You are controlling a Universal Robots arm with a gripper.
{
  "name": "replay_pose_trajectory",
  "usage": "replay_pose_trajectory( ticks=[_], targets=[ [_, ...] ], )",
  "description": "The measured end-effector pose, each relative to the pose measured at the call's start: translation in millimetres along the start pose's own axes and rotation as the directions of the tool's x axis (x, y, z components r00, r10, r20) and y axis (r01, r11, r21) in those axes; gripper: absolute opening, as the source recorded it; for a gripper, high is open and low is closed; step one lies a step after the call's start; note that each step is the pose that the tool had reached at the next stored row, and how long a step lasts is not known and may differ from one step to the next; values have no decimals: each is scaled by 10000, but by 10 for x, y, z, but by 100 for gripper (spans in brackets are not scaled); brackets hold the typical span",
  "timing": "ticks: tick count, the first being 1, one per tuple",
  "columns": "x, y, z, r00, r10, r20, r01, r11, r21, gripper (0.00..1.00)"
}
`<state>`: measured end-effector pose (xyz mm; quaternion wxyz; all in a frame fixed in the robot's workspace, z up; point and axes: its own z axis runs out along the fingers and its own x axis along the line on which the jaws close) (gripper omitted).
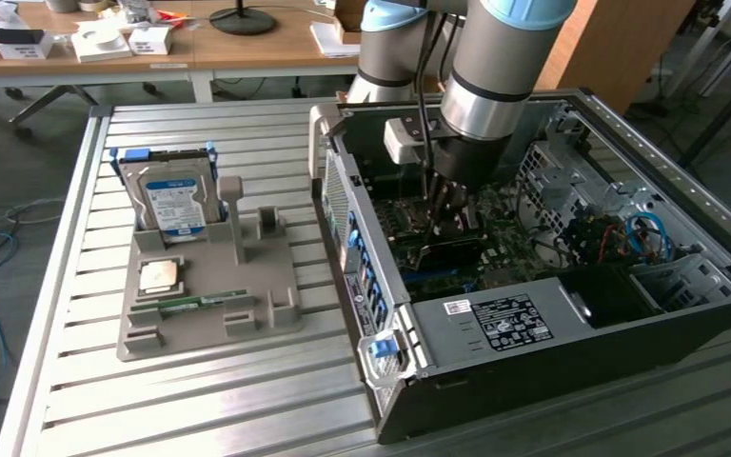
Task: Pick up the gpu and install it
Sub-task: 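Press down on the gpu until it lock into place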
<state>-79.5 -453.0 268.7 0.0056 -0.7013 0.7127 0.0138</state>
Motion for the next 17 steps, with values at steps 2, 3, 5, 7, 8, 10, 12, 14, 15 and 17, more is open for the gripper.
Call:
replay_pose_trajectory(
  ticks=[2,3,5,7,8,10,12,14,15,17],
  targets=[
    [0,0,1,10000,0,-1,0,10000,0,11],
    [0,0,3,10000,0,0,0,10000,0,11],
    [0,0,5,10000,0,0,0,10000,0,11],
    [0,0,5,10000,0,-1,0,10000,0,11],
    [0,0,5,10000,0,-1,0,10000,0,11],
    [0,0,7,10000,0,-1,0,10000,0,11],
    [0,0,11,10000,0,1,0,10000,1,11],
    [0,0,11,10000,0,0,0,10000,0,11],
    [0,0,11,10000,0,0,0,10000,1,11],
    [0,-1,11,10000,0,0,0,10000,0,11]
  ],
)
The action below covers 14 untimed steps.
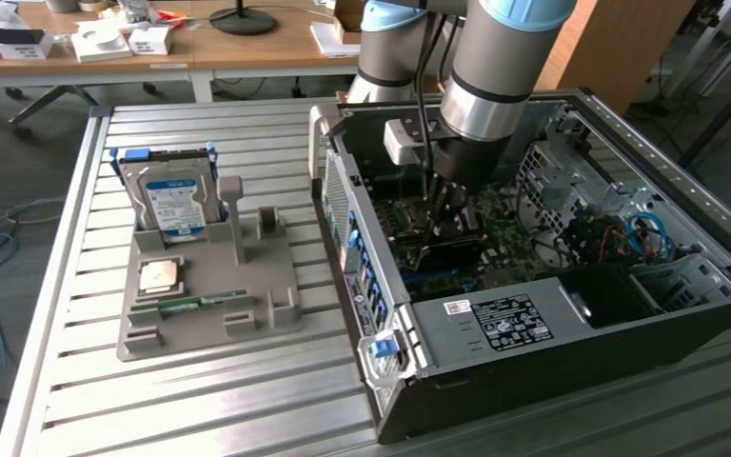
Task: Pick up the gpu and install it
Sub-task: 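Press down on the gpu until it lock into place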
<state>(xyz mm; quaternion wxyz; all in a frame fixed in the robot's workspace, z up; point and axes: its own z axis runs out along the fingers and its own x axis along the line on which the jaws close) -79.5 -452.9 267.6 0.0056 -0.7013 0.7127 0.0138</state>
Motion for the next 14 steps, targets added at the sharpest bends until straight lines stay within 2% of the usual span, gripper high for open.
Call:
replay_pose_trajectory(
  ticks=[14],
  targets=[
    [-2,0,5,10000,0,-1,0,10000,-1,11]
  ],
)
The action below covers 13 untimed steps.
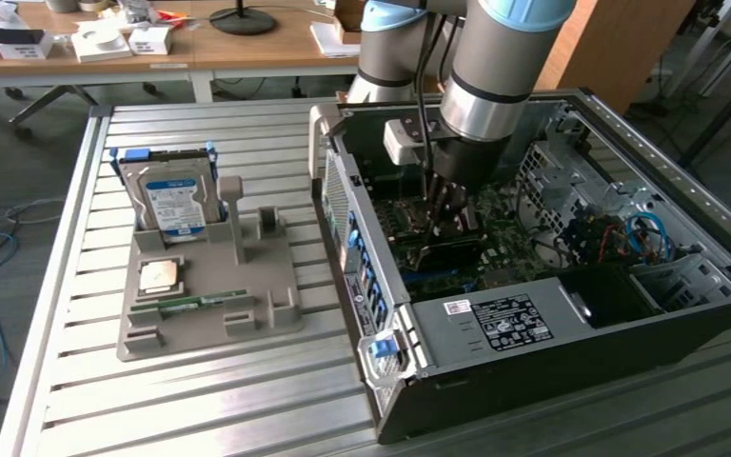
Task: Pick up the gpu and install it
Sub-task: 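Press down on the gpu until it lock into place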
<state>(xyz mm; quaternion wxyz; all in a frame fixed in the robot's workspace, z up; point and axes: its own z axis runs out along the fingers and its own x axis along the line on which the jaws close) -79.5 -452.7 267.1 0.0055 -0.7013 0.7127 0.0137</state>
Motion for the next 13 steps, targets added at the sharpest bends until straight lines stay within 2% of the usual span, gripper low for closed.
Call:
replay_pose_trajectory(
  ticks=[13],
  targets=[
    [0,0,6,10000,0,-1,0,10000,-1,11]
  ],
)
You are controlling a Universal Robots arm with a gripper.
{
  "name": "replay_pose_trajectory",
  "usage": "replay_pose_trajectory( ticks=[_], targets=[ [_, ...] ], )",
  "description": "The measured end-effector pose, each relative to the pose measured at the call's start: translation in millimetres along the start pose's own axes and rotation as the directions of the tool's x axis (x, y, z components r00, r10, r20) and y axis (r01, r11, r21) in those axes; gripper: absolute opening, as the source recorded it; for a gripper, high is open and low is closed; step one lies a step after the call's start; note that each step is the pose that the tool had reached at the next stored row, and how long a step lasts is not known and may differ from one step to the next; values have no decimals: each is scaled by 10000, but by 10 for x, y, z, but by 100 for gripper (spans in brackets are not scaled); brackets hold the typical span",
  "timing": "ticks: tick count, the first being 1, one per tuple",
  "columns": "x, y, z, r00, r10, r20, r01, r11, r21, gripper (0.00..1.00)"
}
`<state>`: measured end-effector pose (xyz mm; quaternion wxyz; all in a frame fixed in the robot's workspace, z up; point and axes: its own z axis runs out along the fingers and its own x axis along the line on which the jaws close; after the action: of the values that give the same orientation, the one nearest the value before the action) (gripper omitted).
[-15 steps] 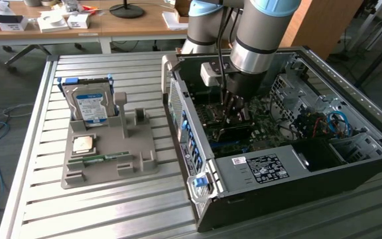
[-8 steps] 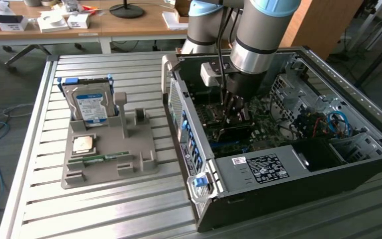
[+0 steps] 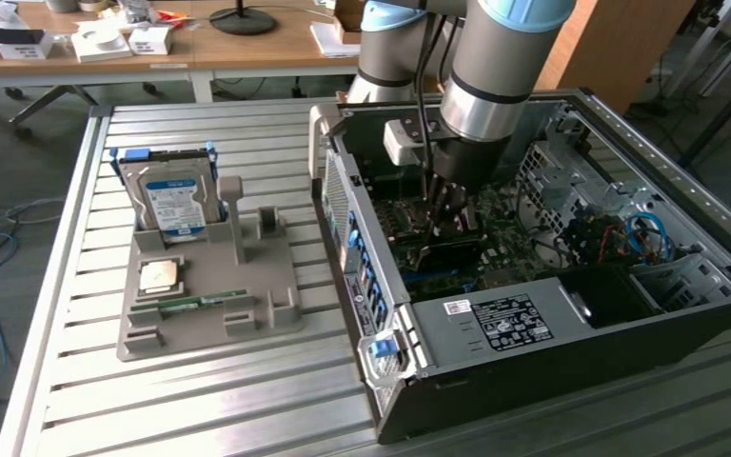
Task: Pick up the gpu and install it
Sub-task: 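Press down on the gpu until it lock into place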
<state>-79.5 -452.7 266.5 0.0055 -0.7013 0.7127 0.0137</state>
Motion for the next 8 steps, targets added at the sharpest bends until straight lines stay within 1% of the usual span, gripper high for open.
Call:
replay_pose_trajectory(
  ticks=[8],
  targets=[
    [-1,0,-10,10000,1,7,-1,10000,3,11]
  ],
)
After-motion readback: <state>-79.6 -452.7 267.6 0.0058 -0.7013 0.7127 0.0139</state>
